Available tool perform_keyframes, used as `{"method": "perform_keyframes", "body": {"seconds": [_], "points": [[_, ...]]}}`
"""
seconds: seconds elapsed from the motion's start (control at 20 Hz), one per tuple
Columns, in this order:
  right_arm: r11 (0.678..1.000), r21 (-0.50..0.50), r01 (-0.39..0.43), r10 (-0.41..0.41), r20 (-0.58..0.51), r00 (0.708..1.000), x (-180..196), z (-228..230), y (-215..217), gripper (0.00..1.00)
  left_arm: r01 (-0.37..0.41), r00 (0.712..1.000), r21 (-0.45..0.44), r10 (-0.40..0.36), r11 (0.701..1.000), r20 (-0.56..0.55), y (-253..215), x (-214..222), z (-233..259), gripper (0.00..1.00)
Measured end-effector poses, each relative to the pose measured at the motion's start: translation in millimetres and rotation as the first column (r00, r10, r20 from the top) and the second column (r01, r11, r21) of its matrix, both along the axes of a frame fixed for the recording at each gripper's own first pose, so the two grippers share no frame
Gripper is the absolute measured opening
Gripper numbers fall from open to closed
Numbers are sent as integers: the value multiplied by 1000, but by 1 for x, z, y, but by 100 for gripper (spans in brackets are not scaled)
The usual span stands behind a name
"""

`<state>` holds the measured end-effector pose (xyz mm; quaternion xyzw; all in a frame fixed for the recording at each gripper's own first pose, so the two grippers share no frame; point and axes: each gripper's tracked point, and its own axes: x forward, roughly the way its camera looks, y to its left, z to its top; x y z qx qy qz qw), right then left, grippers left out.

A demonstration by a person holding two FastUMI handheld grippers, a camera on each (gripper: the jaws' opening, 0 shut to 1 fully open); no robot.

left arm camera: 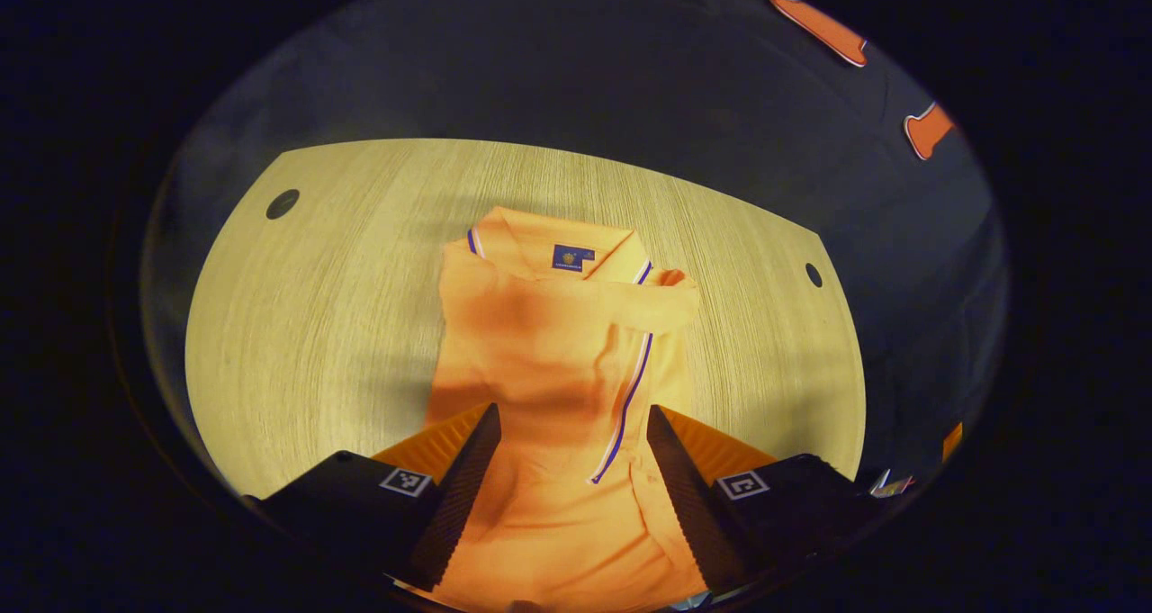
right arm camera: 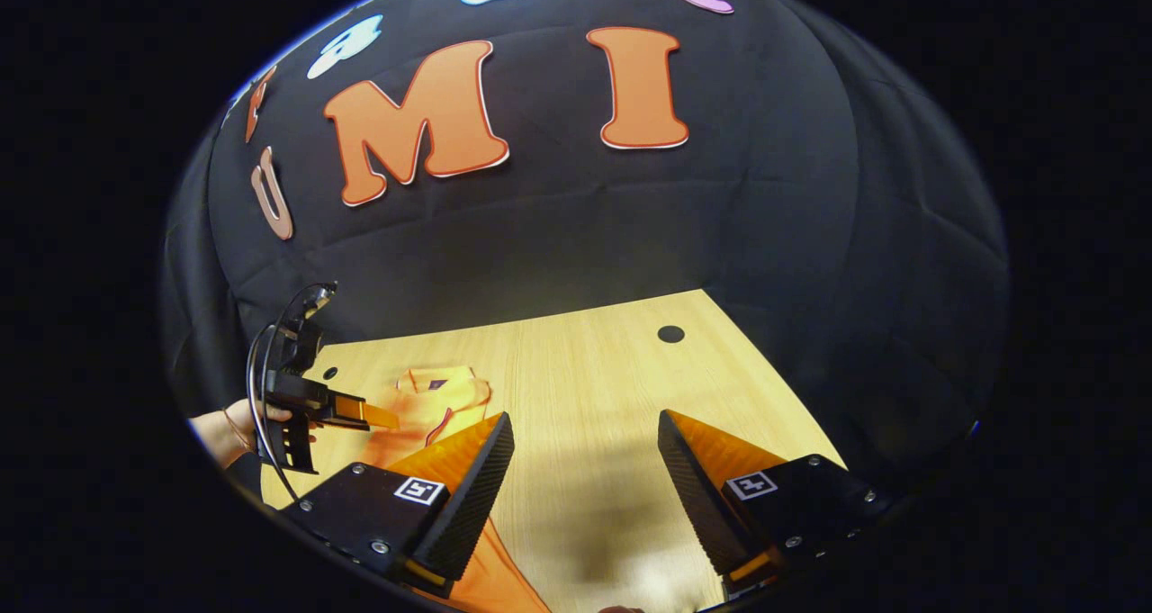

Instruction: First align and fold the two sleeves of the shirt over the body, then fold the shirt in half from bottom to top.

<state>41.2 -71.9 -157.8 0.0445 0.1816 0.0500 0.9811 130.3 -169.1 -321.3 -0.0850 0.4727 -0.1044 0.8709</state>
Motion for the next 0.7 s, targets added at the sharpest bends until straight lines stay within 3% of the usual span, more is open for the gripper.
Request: {"method": "perform_keyframes", "body": {"seconds": [0.2, 0.45, 0.7], "points": [[998, -35, -43, 42, -23, 999, -2, -9, 28, 98, -3, 998, -32, 5, 999, 68, 25, -23, 30, 99], [991, -88, -105, 100, -60, 993, -16, -21, 68, 98, 13, 985, 53, -22, 998, 171, 80, -65, 53, 98], [974, -154, -168, 142, -166, 976, -46, -62, 93, 98, 20, 984, 119, -41, 993, 176, 121, -131, 36, 99]]}}
